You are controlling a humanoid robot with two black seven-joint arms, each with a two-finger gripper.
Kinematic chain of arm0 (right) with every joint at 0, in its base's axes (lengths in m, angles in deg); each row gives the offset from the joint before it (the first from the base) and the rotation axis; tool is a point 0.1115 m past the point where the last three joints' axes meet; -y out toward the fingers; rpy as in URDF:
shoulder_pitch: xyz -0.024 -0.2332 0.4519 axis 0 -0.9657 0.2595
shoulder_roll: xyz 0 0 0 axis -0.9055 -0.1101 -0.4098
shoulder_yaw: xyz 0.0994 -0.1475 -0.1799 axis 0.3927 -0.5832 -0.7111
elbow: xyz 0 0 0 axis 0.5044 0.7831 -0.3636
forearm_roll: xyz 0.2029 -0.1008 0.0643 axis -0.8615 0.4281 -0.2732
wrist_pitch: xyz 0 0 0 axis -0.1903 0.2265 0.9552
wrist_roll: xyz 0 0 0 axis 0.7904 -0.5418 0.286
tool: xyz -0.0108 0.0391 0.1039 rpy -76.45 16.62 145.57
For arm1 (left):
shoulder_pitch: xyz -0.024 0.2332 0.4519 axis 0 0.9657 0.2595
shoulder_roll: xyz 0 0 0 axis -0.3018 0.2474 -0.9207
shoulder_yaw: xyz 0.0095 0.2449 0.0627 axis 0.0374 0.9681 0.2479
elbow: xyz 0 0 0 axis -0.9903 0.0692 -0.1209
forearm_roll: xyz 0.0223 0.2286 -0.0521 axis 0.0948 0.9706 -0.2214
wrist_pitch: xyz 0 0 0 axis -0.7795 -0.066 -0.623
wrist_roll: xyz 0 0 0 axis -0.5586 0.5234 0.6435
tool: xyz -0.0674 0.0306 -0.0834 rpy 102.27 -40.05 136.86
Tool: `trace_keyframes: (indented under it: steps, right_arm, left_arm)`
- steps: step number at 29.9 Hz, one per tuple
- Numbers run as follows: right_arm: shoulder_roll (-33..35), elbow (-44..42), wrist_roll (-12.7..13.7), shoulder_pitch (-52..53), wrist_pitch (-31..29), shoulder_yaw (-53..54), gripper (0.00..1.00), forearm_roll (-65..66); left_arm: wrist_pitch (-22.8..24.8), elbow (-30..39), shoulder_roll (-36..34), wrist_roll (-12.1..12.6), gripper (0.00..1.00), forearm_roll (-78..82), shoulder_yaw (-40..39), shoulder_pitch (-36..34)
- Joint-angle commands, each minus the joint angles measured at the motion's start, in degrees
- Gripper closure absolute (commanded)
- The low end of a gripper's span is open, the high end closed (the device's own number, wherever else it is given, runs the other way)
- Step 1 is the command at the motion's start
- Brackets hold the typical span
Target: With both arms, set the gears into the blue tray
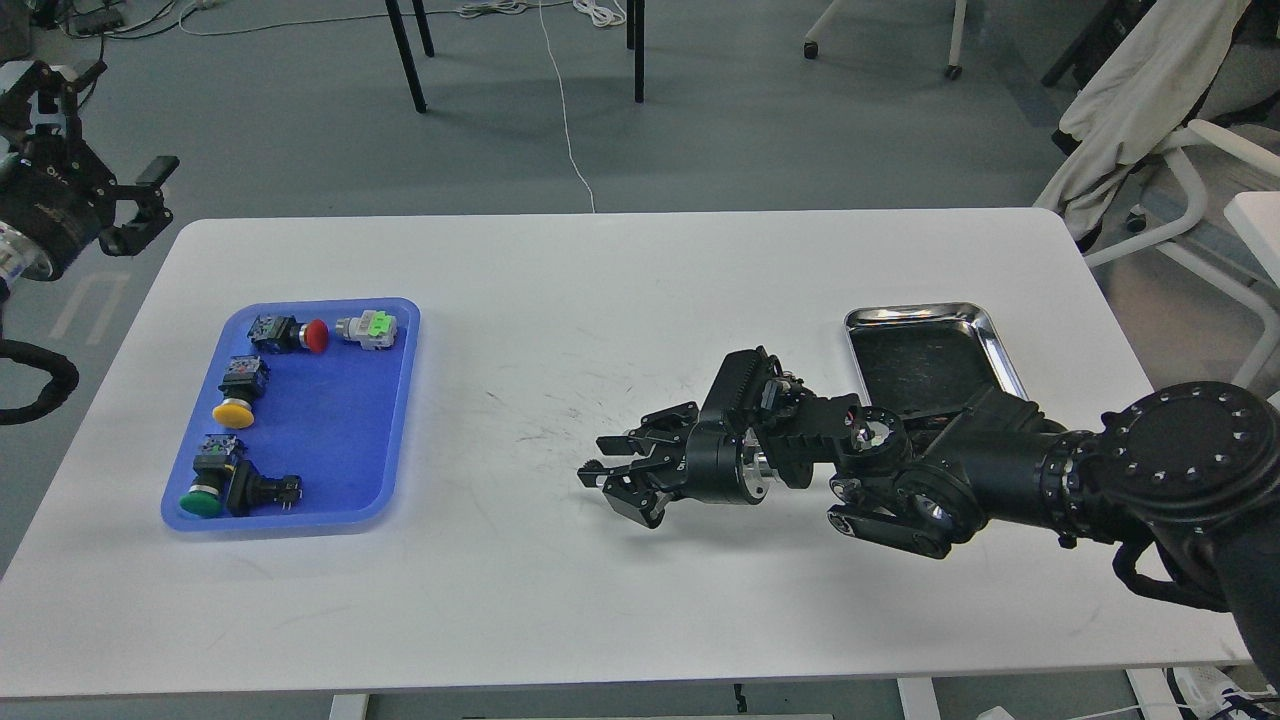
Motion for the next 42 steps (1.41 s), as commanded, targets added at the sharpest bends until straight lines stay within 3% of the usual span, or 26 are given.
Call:
trace_keyframes:
  steps: [1, 10, 17, 22, 27, 38, 42]
  right_arm:
    - [0.0, -0.2, 0.0, 0.0, 0.0, 0.2, 0.39, -0.4]
    - [0.0, -4.3, 0.0, 1.3, -0.4, 7.0, 0.25, -2.6]
    - [0.0, -5.9, 0.0, 4.8, -0.4, 12.8, 0.23, -10.5]
    - [0.0, -5.9, 0.0, 5.2, -0.4, 17.9, 0.23, -14.6]
    - [5.3, -5.9, 0.0, 5.1, -0.4, 23.5, 0.18, -20.6]
    - [16.0, -5.9, 0.0, 4.8, -0.5, 26.6, 0.12, -42.4]
    - [18.7, -5.9, 0.0, 4.7, -0.5, 26.9, 0.11, -52.2]
  left_arm:
    - [0.0, 0.0, -0.1, 0.0, 0.01, 0.0, 0.0, 0.0]
    - [0.0, 0.1, -0.4, 0.1, 0.01, 0.0, 0.1, 0.0]
    - [1.1, 1.0, -0.8, -1.1, 0.01, 0.8, 1.3, 0.1]
    - [1.5, 1.6, -1.1, 0.4, 0.01, 1.3, 3.2, 0.2]
    - [1.5, 2.2, -3.2, 0.7, 0.01, 1.6, 4.4, -0.4]
    - [1.5, 18.4, -6.9, 0.3, 0.01, 18.0, 7.1, -0.4]
    - [-1.8, 27.9, -10.1, 0.4, 0.01, 23.7, 7.6, -0.4]
